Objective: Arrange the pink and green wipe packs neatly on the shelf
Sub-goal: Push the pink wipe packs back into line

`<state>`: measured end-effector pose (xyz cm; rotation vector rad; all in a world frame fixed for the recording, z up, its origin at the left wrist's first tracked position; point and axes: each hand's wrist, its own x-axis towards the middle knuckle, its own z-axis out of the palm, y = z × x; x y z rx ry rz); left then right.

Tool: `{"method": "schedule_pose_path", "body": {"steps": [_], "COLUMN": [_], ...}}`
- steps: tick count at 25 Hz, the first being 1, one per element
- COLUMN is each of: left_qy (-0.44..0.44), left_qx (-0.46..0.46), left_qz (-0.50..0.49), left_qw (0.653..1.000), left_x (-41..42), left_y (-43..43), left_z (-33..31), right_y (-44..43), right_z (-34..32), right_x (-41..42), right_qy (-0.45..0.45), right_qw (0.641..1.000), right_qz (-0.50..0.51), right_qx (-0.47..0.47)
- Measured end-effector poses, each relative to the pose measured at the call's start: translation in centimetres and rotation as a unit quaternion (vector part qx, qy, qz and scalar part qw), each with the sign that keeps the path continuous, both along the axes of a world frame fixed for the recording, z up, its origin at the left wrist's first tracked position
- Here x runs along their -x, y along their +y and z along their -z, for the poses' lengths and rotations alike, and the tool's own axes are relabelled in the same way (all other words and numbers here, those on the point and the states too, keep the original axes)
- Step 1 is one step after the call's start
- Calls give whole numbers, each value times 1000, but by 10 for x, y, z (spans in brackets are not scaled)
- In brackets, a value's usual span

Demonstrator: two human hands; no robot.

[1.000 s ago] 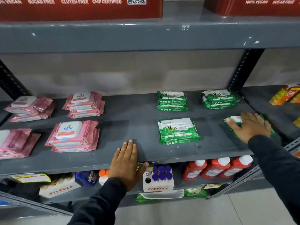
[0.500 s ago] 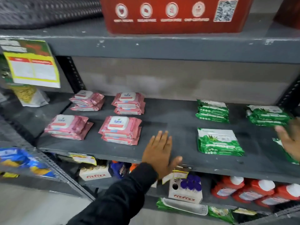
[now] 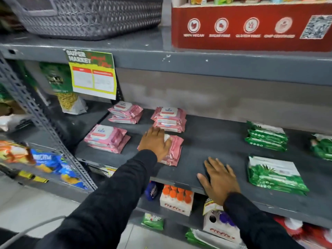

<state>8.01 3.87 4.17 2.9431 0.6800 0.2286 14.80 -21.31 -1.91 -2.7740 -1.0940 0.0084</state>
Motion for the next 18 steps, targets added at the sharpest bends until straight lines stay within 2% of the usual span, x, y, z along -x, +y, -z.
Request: {"method": "schedule_pose_path", "body": {"steps": [3, 7, 10, 14, 17, 18], "left_qy": [-31, -25, 6, 76, -16, -11], "left_qx": [-10, -31, -17, 11, -21, -38], "left_qz": [10, 0, -15, 28, -32, -65], "left_qw": [999, 999, 1000, 997, 999, 997], "left_x": [0, 0, -2, -1, 17, 27], "left_y": [3, -2, -5, 24, 86, 113], "left_z": [10, 13, 8, -17, -44, -49], "right_y": [2, 4, 4, 6, 7, 7], "right_z": [12, 15, 13, 10, 8, 7], "right_x": [0, -1, -4, -4, -1, 0], "right_qy": [2, -2, 11, 23, 13, 8], "right_qw": [1000, 999, 998, 997, 997, 997], "right_qz": [-4, 4, 7, 18, 25, 27], "right_qx": [28, 53, 63, 65, 66, 69]}}
